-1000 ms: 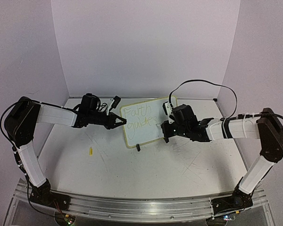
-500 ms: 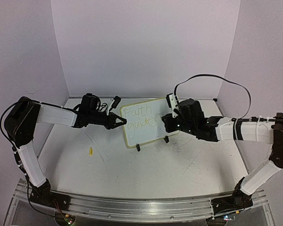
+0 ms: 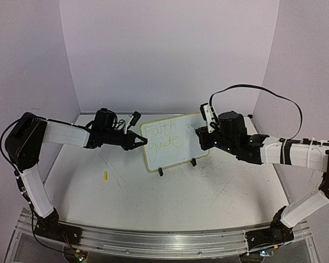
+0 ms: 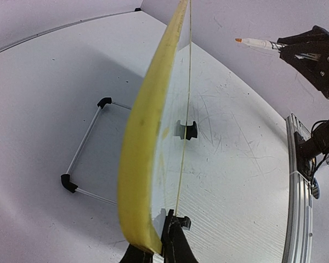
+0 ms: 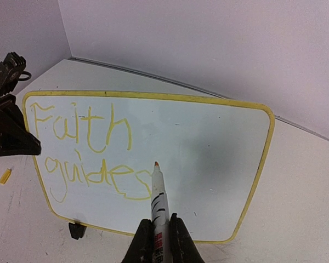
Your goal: Write a sentence on the whiteboard
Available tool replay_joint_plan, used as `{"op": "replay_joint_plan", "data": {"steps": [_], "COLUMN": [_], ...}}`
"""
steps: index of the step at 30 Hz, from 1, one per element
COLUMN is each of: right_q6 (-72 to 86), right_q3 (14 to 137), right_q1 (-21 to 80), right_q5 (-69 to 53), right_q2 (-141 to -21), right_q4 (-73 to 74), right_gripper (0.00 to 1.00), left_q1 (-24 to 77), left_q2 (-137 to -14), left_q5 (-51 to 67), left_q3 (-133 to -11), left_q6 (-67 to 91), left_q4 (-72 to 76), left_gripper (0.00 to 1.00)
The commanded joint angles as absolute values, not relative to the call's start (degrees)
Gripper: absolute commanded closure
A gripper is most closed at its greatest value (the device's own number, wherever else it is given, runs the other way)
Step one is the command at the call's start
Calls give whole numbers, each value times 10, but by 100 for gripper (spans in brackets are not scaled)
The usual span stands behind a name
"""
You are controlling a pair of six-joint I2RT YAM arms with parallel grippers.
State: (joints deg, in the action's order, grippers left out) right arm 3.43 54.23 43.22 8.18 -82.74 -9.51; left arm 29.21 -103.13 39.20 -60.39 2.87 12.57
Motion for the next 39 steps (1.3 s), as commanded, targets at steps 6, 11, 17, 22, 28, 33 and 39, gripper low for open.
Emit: {"op": "replay_joint_plan", "data": {"steps": [6, 11, 17, 22, 28, 33, 39], "right_q6": [40, 35, 31, 28, 21, 21, 23], "right_q3": [552, 555, 562, 569, 576, 572, 553], "right_q1": [429, 429, 429, 429, 434, 434, 435], "right_q5": [122, 100, 69, 39, 28, 21, 20], "right_q2": [-844, -853, -864, -878, -891, -888, -876], "right_q4": [-114, -111, -109, -105, -105, -108, -112], "right_gripper": [100, 100, 100, 100, 100, 100, 100], "left_q1": [286, 288, 291, 295, 296, 296, 296], "left_q2": [-1047, -1045, -1044, -1043, -1042, -1041, -1038], "left_q5": [236, 223, 217, 211, 207, 208, 211], "left_q3": [-617, -621, -621, -620, -617, -616, -614], "left_q6": [-30, -36, -38, -43, -43, -43, -38], "left_q4": [76, 70, 69, 70, 70, 70, 70], "left_gripper": [100, 100, 100, 100, 100, 100, 100]}}
